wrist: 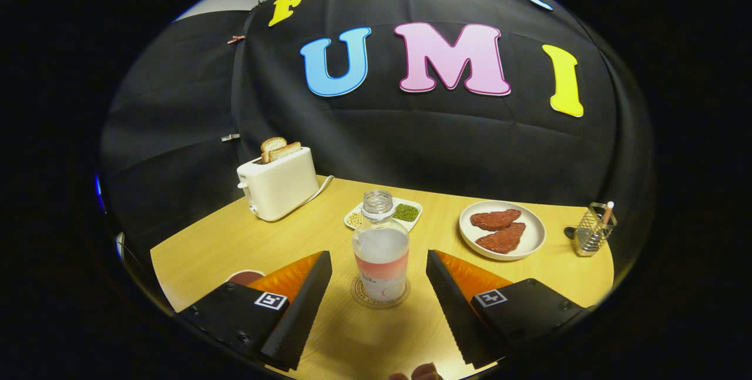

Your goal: Take the bottle from table, then pour the juice into the cup, finally place the bottle on the coaster

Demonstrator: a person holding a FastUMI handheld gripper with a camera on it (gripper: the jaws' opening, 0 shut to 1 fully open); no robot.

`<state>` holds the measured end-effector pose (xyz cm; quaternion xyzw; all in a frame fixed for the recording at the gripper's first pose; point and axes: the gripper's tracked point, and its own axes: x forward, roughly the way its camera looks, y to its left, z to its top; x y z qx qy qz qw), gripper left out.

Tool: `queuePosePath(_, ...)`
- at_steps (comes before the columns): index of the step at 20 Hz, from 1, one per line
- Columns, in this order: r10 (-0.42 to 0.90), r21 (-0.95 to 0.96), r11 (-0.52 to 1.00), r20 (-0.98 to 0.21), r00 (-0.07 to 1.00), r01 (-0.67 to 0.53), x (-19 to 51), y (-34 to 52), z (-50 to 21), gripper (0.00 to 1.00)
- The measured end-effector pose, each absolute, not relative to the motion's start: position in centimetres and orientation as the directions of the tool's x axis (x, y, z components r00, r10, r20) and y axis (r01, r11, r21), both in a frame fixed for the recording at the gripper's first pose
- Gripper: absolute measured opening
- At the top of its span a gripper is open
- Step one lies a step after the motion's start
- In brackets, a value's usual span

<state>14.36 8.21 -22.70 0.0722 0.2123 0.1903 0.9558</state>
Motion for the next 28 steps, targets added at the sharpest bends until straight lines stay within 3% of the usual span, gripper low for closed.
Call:
queuePosePath(8, 0.237, 0.202, 0.965, -0.417, 0.877, -0.165, 6.1, 3.2, -16.4, 0.99)
queuePosePath(16, 0.104, 0.128, 0.989, -0.307, 0.946, -0.068, -1.0, 2.3, -8.8, 0.99)
queuePosePath(28, -0.065, 0.147, 0.984, -0.209, 0.976, 0.097, -8.1, -0.8, -3.1, 0.98)
